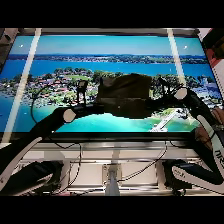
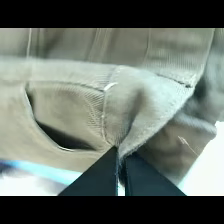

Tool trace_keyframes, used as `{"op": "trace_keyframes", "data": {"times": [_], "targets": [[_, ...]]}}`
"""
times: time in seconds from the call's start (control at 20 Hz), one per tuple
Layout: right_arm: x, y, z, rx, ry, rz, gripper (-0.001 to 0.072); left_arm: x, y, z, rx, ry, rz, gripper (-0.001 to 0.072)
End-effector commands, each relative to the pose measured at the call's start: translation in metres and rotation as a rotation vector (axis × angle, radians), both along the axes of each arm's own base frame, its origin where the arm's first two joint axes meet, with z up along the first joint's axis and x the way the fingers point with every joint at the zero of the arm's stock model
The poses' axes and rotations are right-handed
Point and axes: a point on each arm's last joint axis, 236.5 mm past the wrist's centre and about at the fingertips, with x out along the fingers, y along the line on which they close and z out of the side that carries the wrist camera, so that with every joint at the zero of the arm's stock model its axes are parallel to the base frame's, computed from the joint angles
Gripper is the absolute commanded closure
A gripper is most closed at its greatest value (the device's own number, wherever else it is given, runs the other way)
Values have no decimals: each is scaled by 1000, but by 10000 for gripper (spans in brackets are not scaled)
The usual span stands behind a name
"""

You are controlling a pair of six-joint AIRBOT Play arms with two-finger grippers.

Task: Fold the clothes and pants, and hang the long-sleeved shirts on hangers.

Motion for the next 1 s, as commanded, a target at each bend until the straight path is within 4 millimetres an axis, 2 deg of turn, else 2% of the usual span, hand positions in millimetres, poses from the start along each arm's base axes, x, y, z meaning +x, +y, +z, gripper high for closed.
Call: {"op": "trace_keyframes", "data": {"times": [0.0,0.2,0.25,0.35,0.45,0.55,0.7,0.85,0.9,0.95], "targets": [[-46,-13,29,-79,82,147,669,4,14,56,-16,-80,-13,680],[-48,-12,78,-80,-70,143,669,10,27,127,-86,-206,20,680],[-46,-12,88,-79,-113,134,669,11,29,139,-99,-228,27,680],[-38,-13,104,-79,-195,105,669,8,30,139,-101,-220,28,680],[-26,-14,107,-72,-230,53,670,3,27,112,-67,-128,6,680],[-19,-15,93,-72,-206,35,670,-8,24,69,-14,20,-22,679],[-13,-16,48,-74,-110,18,669,-7,22,16,46,150,-28,679],[-10,-18,3,-81,-9,6,669,-1,21,-14,73,203,-16,678],[-9,-18,-6,-81,10,2,652,-1,22,-22,81,219,-14,673],[-9,-18,-11,-81,20,0,542,-2,22,-26,85,230,-14,617]]}}
